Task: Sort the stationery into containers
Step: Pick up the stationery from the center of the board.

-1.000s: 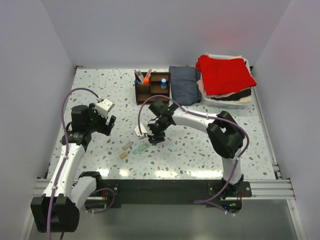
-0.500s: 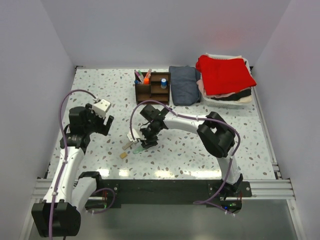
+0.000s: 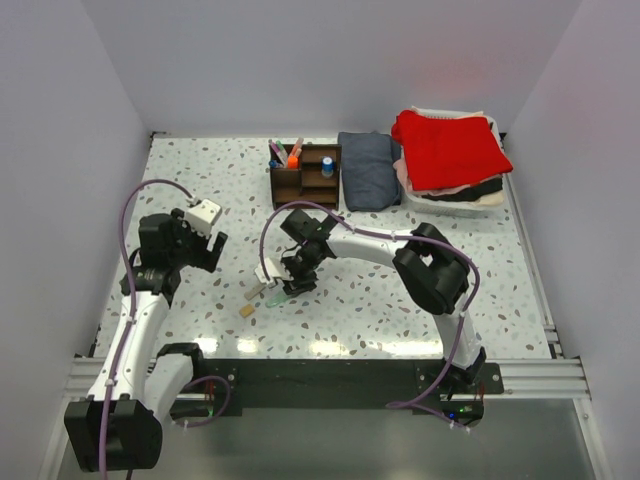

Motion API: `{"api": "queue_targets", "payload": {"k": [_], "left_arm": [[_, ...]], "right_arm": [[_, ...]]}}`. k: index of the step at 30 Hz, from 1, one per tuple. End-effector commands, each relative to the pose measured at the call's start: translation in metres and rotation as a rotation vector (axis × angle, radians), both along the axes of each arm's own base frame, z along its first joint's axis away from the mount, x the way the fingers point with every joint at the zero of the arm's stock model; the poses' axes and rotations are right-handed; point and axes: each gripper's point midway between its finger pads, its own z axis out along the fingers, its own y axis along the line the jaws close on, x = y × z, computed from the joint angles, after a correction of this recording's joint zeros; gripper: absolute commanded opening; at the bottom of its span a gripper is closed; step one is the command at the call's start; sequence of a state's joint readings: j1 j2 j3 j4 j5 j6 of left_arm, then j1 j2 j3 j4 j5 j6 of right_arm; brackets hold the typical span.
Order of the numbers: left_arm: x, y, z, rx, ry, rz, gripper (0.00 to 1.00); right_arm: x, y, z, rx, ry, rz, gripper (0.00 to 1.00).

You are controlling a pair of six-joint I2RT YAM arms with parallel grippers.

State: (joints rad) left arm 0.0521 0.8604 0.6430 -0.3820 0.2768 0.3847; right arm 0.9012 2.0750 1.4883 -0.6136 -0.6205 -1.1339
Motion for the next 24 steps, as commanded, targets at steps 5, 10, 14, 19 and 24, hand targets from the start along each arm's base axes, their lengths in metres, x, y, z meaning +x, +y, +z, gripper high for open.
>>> {"api": "queue_targets", "payload": {"k": [5, 10, 14, 19, 24], "left_arm": [[0.012, 0.0, 0.01, -0.015, -0.048, 0.001, 0.84], [0.015, 0.0, 0.01, -0.018, -0.05, -0.003, 0.84], [0.015, -0.001, 0.009, -0.021, -0.051, -0.008, 0.84], [0.021, -0.003, 0.018, -0.019, -0.091, -0.026, 0.84], [0.038, -0.007, 0.037, -0.037, -0.15, -0.042, 0.84]], "right_arm": [[-0.002, -0.009, -0.016, -0.047, 0.007, 0.004, 0.45], [0.0, -0.008, -0.019, -0.056, 0.01, -0.01, 0.4], [0.001, -0.01, -0.02, -0.089, 0.025, -0.041, 0.18], [0.004, -0.013, 0.014, -0.088, 0.049, -0.165, 0.0], [0.012, -0.003, 0.07, -0.017, 0.208, -0.488, 0.0]]}}
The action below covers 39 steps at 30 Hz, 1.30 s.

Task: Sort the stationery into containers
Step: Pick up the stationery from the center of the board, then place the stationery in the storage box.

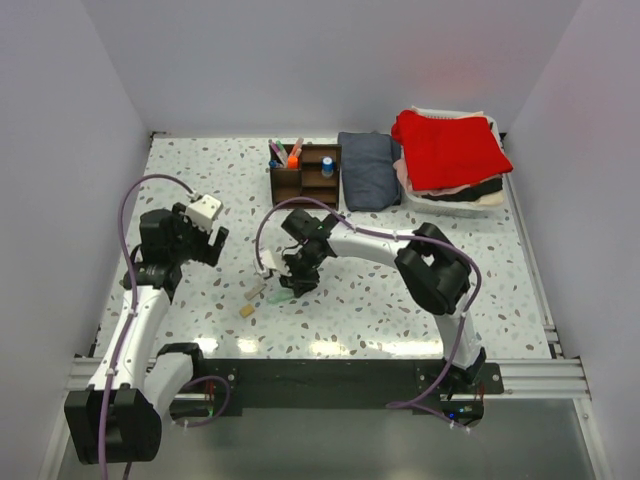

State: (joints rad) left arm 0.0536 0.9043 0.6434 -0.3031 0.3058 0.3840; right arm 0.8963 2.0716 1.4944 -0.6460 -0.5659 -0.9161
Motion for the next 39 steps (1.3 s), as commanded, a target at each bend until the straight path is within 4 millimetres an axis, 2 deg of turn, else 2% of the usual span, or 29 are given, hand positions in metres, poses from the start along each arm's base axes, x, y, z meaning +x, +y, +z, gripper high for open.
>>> {"api": "queue_targets", "payload": {"k": [1, 3, 5, 6, 9, 12, 16, 17, 19, 20, 24, 27, 34, 39], "left_arm": [[0.029, -0.004, 0.042, -0.028, -0.135, -0.023, 0.84], [0.035, -0.005, 0.046, -0.036, -0.142, -0.029, 0.84], [0.042, -0.006, 0.051, -0.038, -0.152, -0.038, 0.84], [0.044, -0.007, 0.054, -0.039, -0.158, -0.045, 0.84], [0.052, -0.009, 0.059, -0.047, -0.166, -0.052, 0.84], [0.058, -0.01, 0.063, -0.061, -0.166, -0.054, 0.84], [0.061, -0.011, 0.064, -0.075, -0.169, -0.054, 0.83], [0.062, -0.011, 0.064, -0.079, -0.168, -0.052, 0.83], [0.063, -0.012, 0.063, -0.089, -0.16, -0.045, 0.83], [0.063, -0.011, 0.062, -0.09, -0.159, -0.041, 0.83], [0.062, -0.011, 0.058, -0.111, -0.147, -0.025, 0.83], [0.062, -0.011, 0.056, -0.116, -0.143, -0.021, 0.83], [0.066, -0.011, 0.052, -0.109, -0.134, -0.026, 0.83], [0.068, -0.011, 0.049, -0.11, -0.13, -0.031, 0.83]], "right_arm": [[0.018, 0.009, 0.083, 0.101, 0.098, -0.372, 0.0], [0.025, 0.016, 0.1, 0.155, 0.145, -0.528, 0.0], [0.026, 0.007, 0.103, 0.164, 0.139, -0.622, 0.0], [0.026, 0.004, 0.099, 0.152, 0.168, -0.703, 0.0], [0.039, -0.009, 0.099, 0.147, 0.185, -0.904, 0.0], [0.067, -0.026, 0.104, 0.176, 0.197, -1.122, 0.0], [0.116, -0.058, 0.109, 0.204, 0.162, -1.418, 0.0], [0.128, -0.071, 0.104, 0.185, 0.124, -1.505, 0.0], [0.15, -0.083, 0.11, 0.214, 0.123, -1.63, 0.0], [0.156, -0.088, 0.11, 0.213, 0.123, -1.674, 0.0], [0.185, -0.097, 0.11, 0.22, 0.046, -1.743, 0.0], [0.193, -0.098, 0.107, 0.207, 0.045, -1.769, 0.0], [0.198, -0.094, 0.088, 0.173, 0.091, -1.813, 0.0], [0.202, -0.093, 0.085, 0.173, 0.089, -1.83, 0.0]]}}
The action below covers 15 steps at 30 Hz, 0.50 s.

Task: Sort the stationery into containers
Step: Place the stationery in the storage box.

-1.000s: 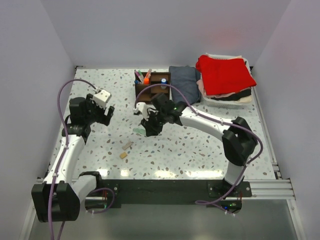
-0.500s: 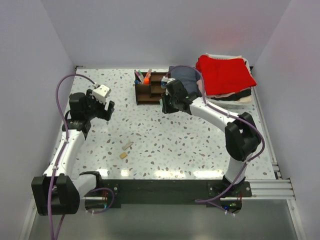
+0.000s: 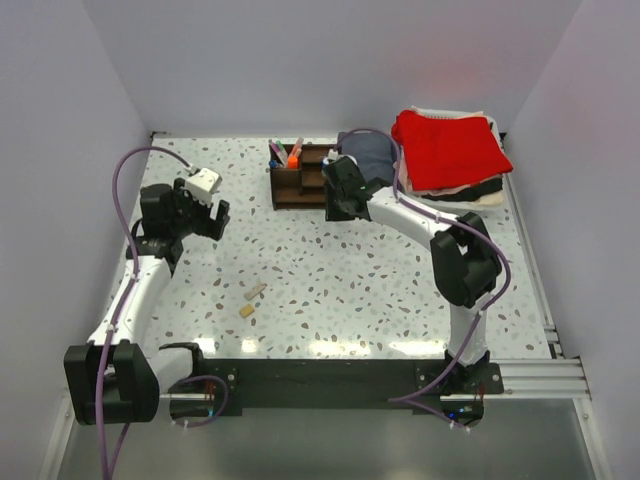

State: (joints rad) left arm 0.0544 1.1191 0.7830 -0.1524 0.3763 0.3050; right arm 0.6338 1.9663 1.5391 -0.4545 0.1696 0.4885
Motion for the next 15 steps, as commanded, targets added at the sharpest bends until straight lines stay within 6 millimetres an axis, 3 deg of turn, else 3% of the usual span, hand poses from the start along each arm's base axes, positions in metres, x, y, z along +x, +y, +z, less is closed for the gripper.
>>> {"api": "queue_targets", "payload": {"k": [1, 15], "left_arm": [[0.013, 0.001, 0.023, -0.012, -0.078, -0.005, 0.83], [0.011, 0.0, 0.01, -0.016, -0.042, -0.006, 0.83]], "right_arm": [[0.02, 0.005, 0.02, 0.029, -0.063, -0.06, 0.0], [0.075, 0.013, 0.018, 0.014, -0.163, -0.115, 0.0]]}}
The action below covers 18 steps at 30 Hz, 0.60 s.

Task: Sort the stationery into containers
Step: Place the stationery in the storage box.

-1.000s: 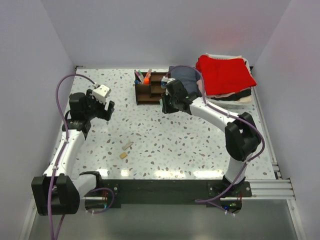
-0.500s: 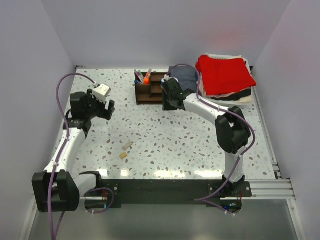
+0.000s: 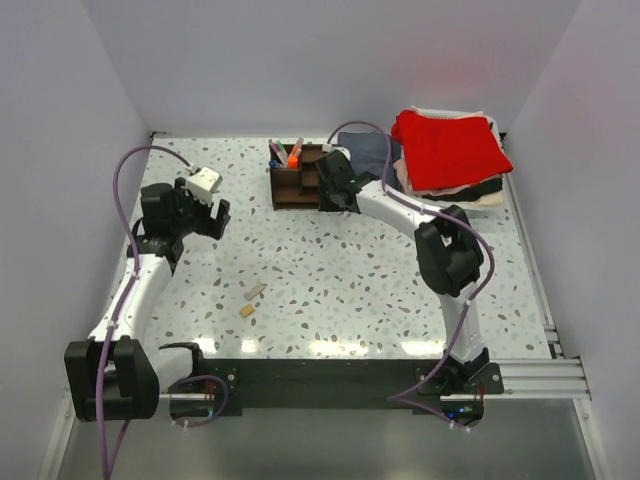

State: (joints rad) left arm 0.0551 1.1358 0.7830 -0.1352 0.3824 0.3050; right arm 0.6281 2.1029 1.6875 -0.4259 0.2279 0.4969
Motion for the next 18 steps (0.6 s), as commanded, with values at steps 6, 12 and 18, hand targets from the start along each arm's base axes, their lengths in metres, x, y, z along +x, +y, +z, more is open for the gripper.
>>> {"api": "queue_targets", "payload": {"k": [6, 12, 18], "left_arm": [[0.007, -0.001, 0.01, -0.023, -0.037, -0.001, 0.83], [0.009, -0.003, 0.009, -0.042, -0.034, -0.006, 0.83], [0.01, -0.004, 0.01, -0.046, -0.035, -0.012, 0.83]], "right_arm": [[0.056, -0.01, 0.032, 0.014, -0.149, -0.107, 0.0], [0.061, -0.011, 0.025, 0.01, -0.149, -0.114, 0.0], [0.059, -0.005, 0.02, 0.036, -0.132, -0.102, 0.21]]}}
